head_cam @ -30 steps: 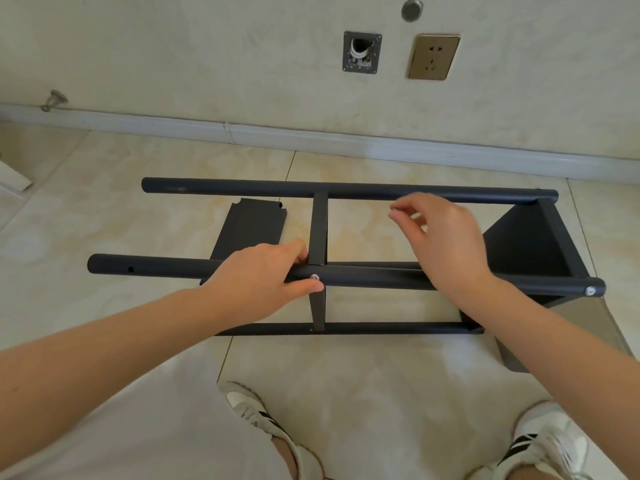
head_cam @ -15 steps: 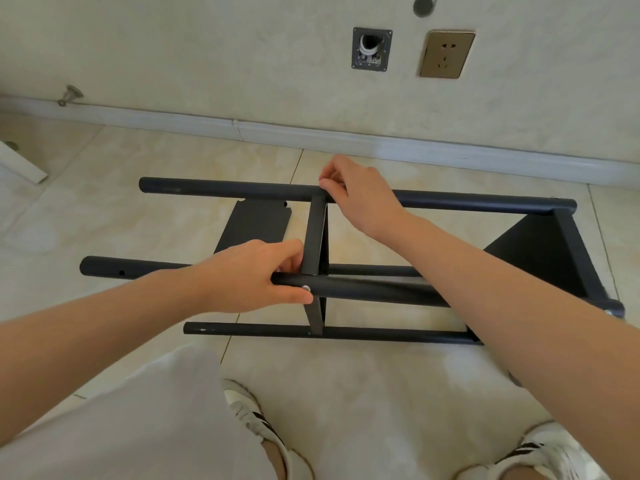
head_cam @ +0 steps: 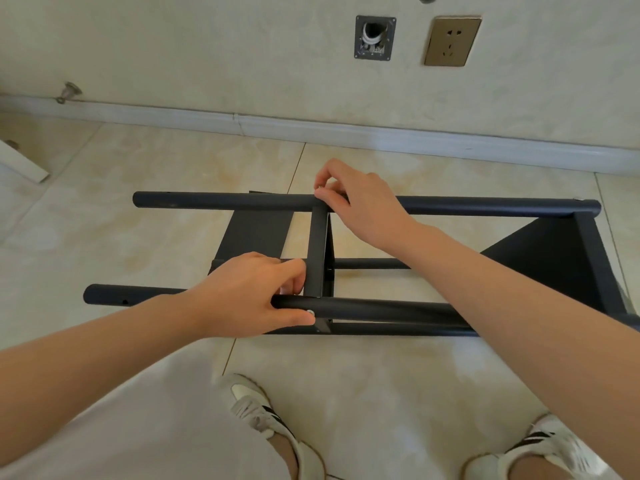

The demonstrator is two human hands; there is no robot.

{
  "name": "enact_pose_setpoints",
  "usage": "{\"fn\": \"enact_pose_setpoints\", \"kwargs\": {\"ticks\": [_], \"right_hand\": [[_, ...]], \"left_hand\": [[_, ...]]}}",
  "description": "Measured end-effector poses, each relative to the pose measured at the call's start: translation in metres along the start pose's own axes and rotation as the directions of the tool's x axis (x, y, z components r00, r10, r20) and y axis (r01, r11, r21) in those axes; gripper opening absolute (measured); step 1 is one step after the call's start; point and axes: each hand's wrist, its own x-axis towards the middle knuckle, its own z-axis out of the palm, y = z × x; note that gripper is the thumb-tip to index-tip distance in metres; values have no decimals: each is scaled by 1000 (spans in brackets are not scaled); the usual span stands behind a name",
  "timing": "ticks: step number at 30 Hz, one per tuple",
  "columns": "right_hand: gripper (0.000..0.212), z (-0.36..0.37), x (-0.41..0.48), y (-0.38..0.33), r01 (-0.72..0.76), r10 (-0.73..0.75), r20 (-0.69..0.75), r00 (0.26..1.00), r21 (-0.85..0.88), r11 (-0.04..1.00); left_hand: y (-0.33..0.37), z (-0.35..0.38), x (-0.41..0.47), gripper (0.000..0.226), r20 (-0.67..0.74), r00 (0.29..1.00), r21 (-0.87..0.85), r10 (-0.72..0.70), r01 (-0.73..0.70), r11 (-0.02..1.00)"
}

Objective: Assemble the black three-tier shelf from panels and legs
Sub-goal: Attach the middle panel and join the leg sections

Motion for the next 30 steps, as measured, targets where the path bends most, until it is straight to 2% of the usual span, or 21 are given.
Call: {"fn": "enact_pose_setpoints", "kwargs": {"ticks": [8, 14, 19, 22, 25, 28, 30], "right_hand": [[13, 3, -16, -11, -9, 9, -11, 1000, 1, 1000], [12, 6, -26, -15, -30, 30, -2, 1000, -26, 999], [14, 9, -38, -22, -19, 19, -12, 1000, -3, 1000], [16, 10, -41, -24, -30, 30, 16, 999, -3, 1000], [16, 5, -42, -27, -47, 53, -39, 998, 127, 991], [15, 0, -55, -34, 119, -101, -225, 969, 71, 990], [12, -1, -73, -34, 226, -214, -213, 953, 34, 973]], "left_hand": [[-11, 17, -12, 41, -138, 979, 30, 149, -146, 989], [-11, 29, -16, 50, -332, 907, 175, 260, -211, 962], [-12, 39, -21, 78, -221, 927, 227, 303, -253, 941], [-12, 46, -24, 83, -214, 926, 216, 312, -267, 939], [-13, 48, -24, 83, -220, 926, 195, 306, -266, 944], [-13, 49, -24, 83, -214, 931, 191, 297, -258, 947], [-13, 50, -24, 84, -207, 932, 196, 297, -258, 946]]}}
